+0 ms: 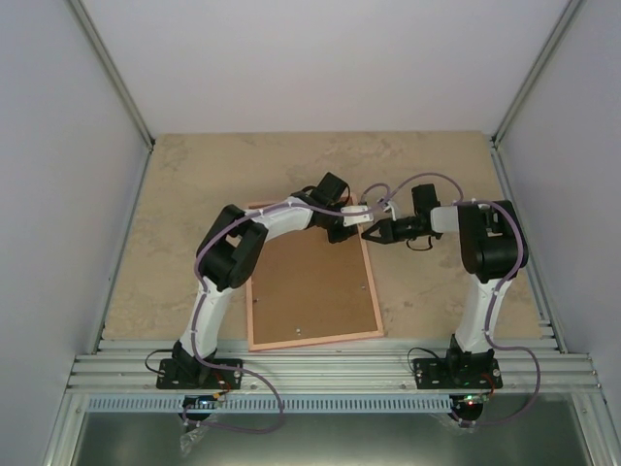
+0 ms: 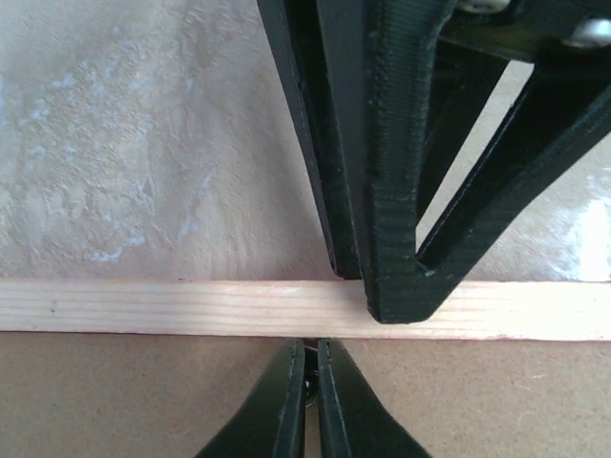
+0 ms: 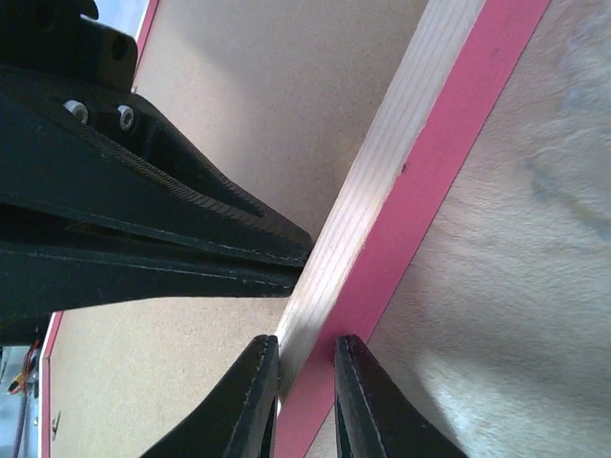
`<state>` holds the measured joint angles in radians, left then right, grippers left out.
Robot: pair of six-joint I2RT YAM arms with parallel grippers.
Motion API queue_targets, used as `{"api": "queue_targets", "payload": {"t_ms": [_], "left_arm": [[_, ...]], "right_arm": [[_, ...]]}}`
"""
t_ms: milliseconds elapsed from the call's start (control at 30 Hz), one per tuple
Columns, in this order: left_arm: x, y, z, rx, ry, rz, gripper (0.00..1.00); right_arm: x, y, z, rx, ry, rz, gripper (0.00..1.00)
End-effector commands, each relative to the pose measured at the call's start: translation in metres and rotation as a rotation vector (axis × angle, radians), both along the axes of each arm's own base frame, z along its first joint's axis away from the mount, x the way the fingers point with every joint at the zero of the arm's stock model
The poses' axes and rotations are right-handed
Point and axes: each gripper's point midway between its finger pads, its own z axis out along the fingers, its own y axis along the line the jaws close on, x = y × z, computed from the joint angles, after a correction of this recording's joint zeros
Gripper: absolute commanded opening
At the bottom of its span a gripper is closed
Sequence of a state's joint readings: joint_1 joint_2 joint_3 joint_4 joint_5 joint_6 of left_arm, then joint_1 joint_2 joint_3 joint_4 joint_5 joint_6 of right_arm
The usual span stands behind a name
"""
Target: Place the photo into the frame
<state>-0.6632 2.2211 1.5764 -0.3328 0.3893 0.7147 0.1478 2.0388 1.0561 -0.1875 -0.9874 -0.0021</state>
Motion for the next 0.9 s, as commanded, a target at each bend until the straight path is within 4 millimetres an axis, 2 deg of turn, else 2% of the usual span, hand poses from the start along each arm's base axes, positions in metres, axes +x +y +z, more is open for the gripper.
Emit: {"api": "queue_targets", "payload": {"t_ms": [0,100,233,300,400,500,600,700,767,867], "left_arm": [[0.017,0.023,-0.047,0.122,-0.020,0.161,0.08],[0.008,0.016,-0.031,0.081,0.012,0.108,0.18],[-0.011,0.002,0.022,-0.013,0.064,0.023,0.32],[-0.021,0.003,0.045,-0.048,0.042,0.001,0.34],[-0.036,0.006,0.060,-0.052,0.036,-0.022,0.34],[-0.065,0.010,0.059,-0.039,0.058,-0.063,0.33],[-0.105,0.011,0.046,0.004,0.056,-0.143,0.32],[-0.139,0.006,0.033,0.042,0.036,-0.216,0.30],[-0.154,0.002,0.023,0.067,0.031,-0.252,0.29],[-0.161,-0.006,0.016,0.070,0.026,-0.267,0.26]], "right_arm": [[-0.016,-0.009,-0.031,-0.087,0.095,-0.021,0.19],[-0.007,-0.010,-0.021,-0.076,0.071,-0.028,0.21],[0.003,-0.020,0.005,-0.035,0.019,-0.052,0.25],[0.001,-0.024,0.017,-0.015,-0.001,-0.060,0.27],[-0.008,-0.031,0.028,-0.016,-0.019,-0.061,0.30],[-0.026,-0.033,0.028,-0.021,0.003,-0.039,0.30],[-0.044,-0.032,0.022,-0.013,0.042,-0.022,0.32],[-0.053,-0.031,0.012,-0.021,0.059,-0.014,0.33],[-0.054,-0.027,0.007,-0.019,0.076,-0.008,0.33],[-0.056,-0.024,0.002,-0.012,0.095,-0.001,0.32]]}}
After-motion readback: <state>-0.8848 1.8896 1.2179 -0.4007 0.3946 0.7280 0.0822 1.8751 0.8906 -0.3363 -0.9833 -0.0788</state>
